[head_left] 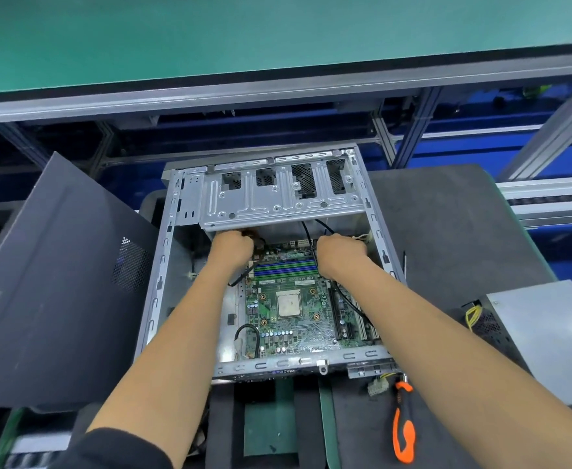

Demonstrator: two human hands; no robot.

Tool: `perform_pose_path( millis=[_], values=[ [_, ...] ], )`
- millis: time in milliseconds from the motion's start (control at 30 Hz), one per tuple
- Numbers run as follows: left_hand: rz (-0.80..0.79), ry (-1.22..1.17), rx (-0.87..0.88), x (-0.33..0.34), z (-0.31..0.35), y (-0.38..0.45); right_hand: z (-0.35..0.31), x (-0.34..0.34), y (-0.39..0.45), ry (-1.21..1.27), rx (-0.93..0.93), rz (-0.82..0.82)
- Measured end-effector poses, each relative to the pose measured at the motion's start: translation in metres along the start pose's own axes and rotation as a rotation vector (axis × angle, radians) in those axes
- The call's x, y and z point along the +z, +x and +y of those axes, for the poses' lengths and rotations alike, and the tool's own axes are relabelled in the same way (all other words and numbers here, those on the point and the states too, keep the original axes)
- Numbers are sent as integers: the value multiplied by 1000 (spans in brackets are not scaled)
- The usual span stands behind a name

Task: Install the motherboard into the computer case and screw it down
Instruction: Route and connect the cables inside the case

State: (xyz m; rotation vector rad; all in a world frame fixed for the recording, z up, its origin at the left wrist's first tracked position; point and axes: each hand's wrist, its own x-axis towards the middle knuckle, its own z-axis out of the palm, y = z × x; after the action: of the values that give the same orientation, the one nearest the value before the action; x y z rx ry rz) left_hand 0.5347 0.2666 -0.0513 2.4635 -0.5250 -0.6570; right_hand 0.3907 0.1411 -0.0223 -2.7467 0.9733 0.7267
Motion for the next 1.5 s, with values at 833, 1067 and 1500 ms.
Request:
perform_pose_path(
  millis=[833,1067,1500],
  values=[
    [-299,-366,212,17,12,-11,-3,-4,-15,-9,-243,170],
    [-218,-304,202,32,25,-14,25,-45,-20,1034,-310,1032],
    [-278,119,475,85,95,-9,41,-44,1,1108,46,1054]
  ],
)
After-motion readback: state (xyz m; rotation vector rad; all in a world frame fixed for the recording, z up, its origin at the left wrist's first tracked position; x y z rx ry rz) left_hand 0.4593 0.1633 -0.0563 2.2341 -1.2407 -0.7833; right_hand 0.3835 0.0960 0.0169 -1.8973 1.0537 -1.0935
